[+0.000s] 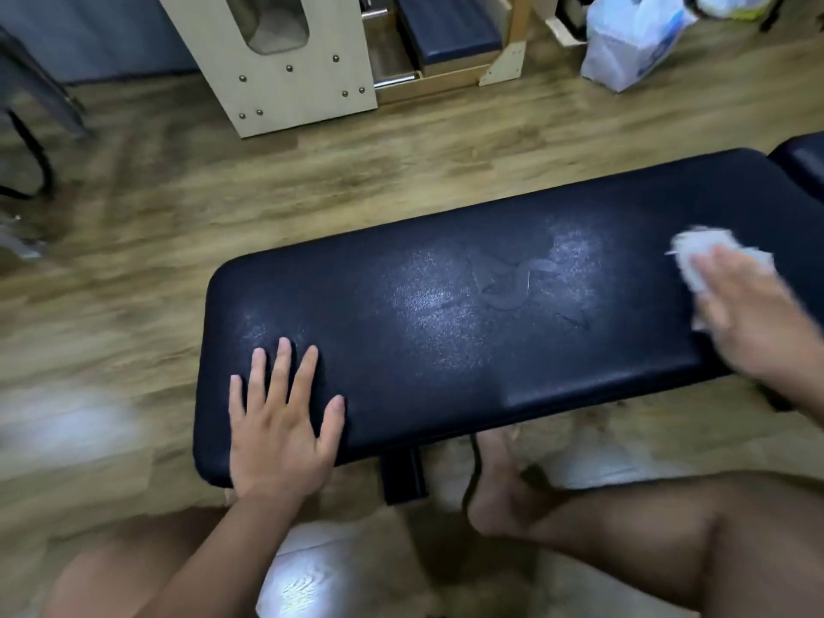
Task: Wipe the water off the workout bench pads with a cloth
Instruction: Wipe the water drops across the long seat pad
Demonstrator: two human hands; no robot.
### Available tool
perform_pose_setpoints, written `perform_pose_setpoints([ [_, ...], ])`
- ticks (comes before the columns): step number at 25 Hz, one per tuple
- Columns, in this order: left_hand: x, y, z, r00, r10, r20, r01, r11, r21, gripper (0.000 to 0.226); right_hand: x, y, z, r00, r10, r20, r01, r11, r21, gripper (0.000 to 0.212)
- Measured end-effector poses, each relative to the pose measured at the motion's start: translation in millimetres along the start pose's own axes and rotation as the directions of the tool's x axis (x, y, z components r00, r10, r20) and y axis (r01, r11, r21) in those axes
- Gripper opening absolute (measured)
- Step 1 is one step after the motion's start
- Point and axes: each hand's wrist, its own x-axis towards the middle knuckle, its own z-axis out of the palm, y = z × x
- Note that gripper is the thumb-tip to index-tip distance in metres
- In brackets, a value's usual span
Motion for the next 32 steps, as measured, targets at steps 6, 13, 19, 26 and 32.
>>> perform_pose_setpoints([
  [6, 1, -3, 3, 1.0, 0.011, -0.013, -0.011, 1.0, 0.004, 0.069, 9, -2, -27, 0.842, 0.537, -0.038, -0.538, 0.843, -0.017, 0.058],
  [13, 2, -2, 5, 1.0, 0.004, -0.031, -0.004, 1.0, -0.014, 0.07, -55, -299, 6, 0.918, -0.388, 0.082, 0.357, 0.898, 0.256, 0.06],
  [19, 3, -5, 9, 0.998, 0.056, 0.016, -0.056, 0.998, 0.03, 0.08, -16, -12, -6, 0.999, -0.039, 0.0, 0.039, 0.999, 0.026, 0.057],
  [26, 0, 0, 2, 0.999, 0.025, -0.04, -0.026, 1.0, -0.003, 0.07, 11, 15, -8, 0.823, 0.557, 0.106, -0.56, 0.829, -0.009, 0.063],
  [32, -3, -9, -13, 1.0, -0.008, -0.008, 0.007, 0.987, -0.158, 0.068, -29, -241, 10, 0.997, 0.061, 0.052, -0.068, 0.989, 0.133, 0.066],
])
